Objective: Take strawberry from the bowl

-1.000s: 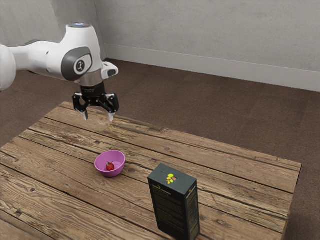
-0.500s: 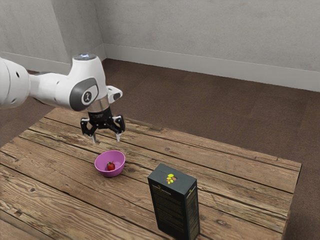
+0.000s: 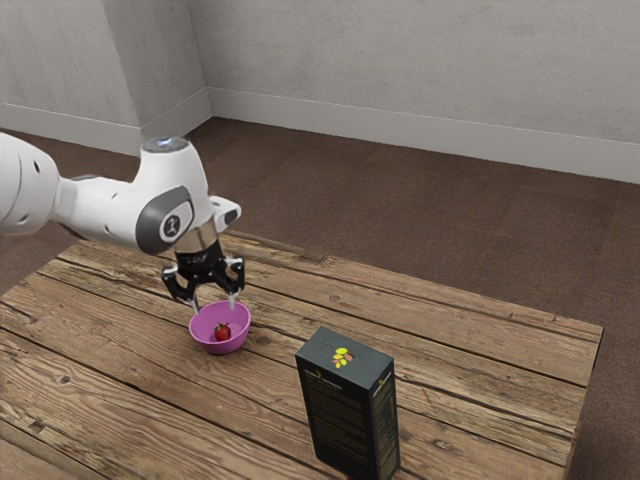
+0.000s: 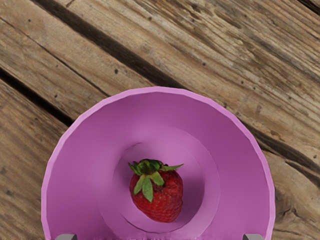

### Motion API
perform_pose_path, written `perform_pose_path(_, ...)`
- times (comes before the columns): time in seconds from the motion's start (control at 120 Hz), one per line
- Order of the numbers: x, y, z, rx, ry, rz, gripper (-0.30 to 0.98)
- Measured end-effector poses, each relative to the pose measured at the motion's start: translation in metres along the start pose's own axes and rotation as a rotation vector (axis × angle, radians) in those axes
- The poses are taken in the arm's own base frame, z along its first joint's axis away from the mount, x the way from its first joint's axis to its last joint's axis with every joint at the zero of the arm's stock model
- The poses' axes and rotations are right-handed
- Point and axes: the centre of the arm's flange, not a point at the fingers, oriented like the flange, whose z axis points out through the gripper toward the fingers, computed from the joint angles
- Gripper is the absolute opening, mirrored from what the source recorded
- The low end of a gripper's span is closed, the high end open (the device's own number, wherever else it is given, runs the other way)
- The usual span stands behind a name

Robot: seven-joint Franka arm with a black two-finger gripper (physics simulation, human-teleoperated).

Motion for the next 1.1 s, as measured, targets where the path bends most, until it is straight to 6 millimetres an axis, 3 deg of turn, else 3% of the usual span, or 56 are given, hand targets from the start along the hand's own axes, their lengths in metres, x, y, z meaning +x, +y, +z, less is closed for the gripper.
perform_pose_path(0.25, -0.004, 0.001, 0.012, 0.001, 0.005, -0.031, 0.38)
perform_pose_path(0.433, 0.011, 0.010, 0.022, 0.014, 0.019, -0.046, 0.37)
perform_pose_path(1.1, 0.011, 0.002, 0.051, 0.003, 0.054, -0.088, 0.35)
